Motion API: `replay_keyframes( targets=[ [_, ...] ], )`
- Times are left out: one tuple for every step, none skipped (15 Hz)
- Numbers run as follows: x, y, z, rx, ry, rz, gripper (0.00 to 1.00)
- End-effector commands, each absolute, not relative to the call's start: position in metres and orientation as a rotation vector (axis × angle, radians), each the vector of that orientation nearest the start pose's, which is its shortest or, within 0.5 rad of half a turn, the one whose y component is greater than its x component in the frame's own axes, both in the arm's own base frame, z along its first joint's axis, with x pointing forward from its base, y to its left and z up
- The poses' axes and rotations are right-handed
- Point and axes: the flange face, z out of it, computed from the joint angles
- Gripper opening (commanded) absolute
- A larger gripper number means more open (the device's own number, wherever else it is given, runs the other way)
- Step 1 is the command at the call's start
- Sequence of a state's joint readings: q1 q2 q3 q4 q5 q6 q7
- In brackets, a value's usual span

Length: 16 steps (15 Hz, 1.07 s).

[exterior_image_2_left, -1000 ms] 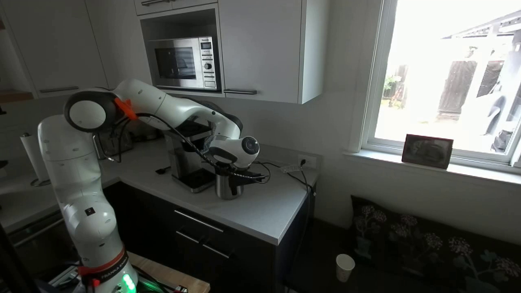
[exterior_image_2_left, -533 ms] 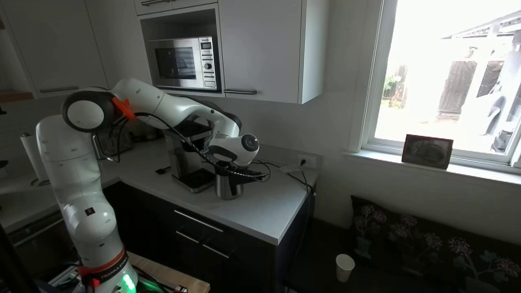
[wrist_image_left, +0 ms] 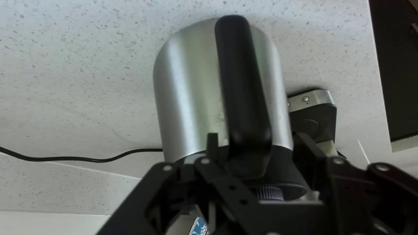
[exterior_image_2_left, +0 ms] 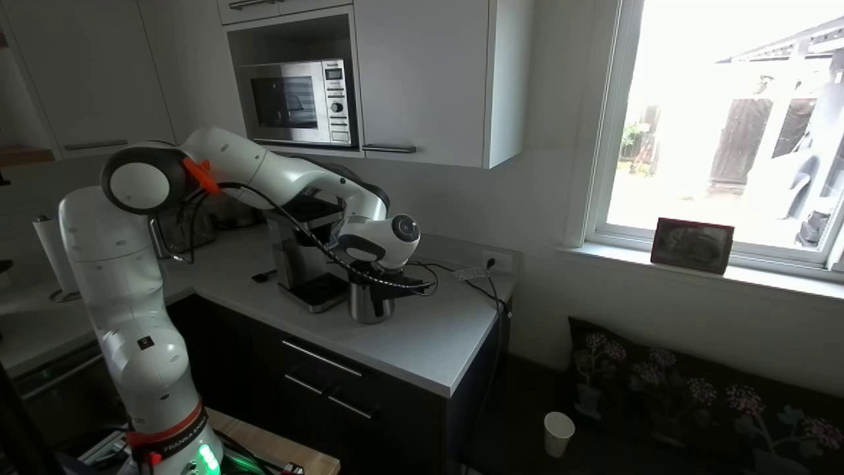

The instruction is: Put the coffee pot on the coffee machine

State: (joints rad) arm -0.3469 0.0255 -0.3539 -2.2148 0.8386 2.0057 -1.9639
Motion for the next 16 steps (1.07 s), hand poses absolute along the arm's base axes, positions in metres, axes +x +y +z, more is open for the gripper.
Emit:
replay_keyframes(
  targets=[
    [0.425,-0.2945,0.3624,-2.426,-1.039,-0.837,0.3],
    [0.4257,-0.2938,0.3618,-2.422,-1.041,-0.837,0.22],
    [0.4262,-0.294,0.3614,-2.424,-1.042,-0.837,0.13],
    [0.4267,-0.2944,0.3613,-2.425,-1.041,-0.837,0.09],
    [0.427,-0.2948,0.3605,-2.425,-1.045,-0.837,0.08],
    [0.4273,-0.2954,0.3619,-2.425,-1.047,-0.837,0.08],
    [0.4269,-0.2957,0.3599,-2.411,-1.049,-0.844,0.08],
    [0.4272,-0.296,0.3605,-2.405,-1.047,-0.857,0.08],
    [0.4269,-0.2954,0.3616,-2.384,-1.038,-0.883,0.08],
    [0.4272,-0.2953,0.3631,-2.367,-1.033,-0.906,0.08],
    [0.4272,-0.2945,0.364,-2.35,-1.028,-0.927,0.08],
    [0.4269,-0.2936,0.365,-2.332,-1.019,-0.947,0.08],
    [0.4272,-0.293,0.3643,-2.317,-1.014,-0.962,0.08],
    [0.427,-0.2921,0.3637,-2.301,-1.008,-0.975,0.08],
    [0.427,-0.2916,0.3633,-2.289,-1.004,-0.984,0.08],
    [0.4268,-0.2912,0.364,-2.278,-1.002,-0.995,0.08]
  ],
)
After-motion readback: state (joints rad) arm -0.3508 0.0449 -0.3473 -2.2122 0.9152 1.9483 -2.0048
